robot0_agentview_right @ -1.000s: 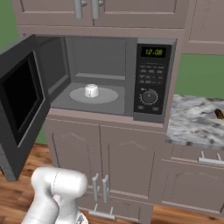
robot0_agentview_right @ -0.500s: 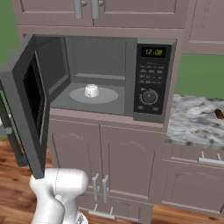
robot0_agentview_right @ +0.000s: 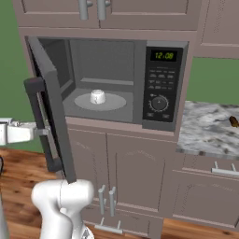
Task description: Pick the mug from the counter and place it inside the microwave. Then close the microwave.
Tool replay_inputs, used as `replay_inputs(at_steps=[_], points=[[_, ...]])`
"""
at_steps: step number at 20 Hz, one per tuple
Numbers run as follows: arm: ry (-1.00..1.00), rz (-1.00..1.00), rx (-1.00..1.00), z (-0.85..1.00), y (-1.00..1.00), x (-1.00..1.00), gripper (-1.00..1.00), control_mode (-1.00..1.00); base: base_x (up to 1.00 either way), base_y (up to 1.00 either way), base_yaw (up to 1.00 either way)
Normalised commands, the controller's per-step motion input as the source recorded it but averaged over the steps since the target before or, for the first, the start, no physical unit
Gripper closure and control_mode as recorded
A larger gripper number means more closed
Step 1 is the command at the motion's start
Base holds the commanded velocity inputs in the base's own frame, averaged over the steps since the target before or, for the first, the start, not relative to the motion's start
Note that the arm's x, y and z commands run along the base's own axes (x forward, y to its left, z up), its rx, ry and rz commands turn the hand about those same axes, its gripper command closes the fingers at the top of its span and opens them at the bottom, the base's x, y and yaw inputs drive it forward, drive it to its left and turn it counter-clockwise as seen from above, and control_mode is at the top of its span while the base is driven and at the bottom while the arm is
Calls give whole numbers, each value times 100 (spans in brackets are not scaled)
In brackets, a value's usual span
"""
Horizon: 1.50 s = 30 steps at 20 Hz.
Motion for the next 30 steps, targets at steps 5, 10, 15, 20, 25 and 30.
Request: replay_inputs(at_steps=[5, 10, 15, 20, 25, 30], points=[[12, 13, 1, 0, -46, 56, -100, -100, 0, 0, 0], [6, 17, 11, 0, -39, 69, -100, -100, 0, 0, 0], [1, 14, 22, 0, -41, 79, -100, -100, 0, 0, 0], [0, 14, 18, 0, -37, 77, -100, -100, 0, 0, 0], [0, 14, 16, 0, -34, 64, -100, -100, 0, 0, 0], [0, 13, 13, 0, -32, 44, -100, -100, 0, 0, 0]])
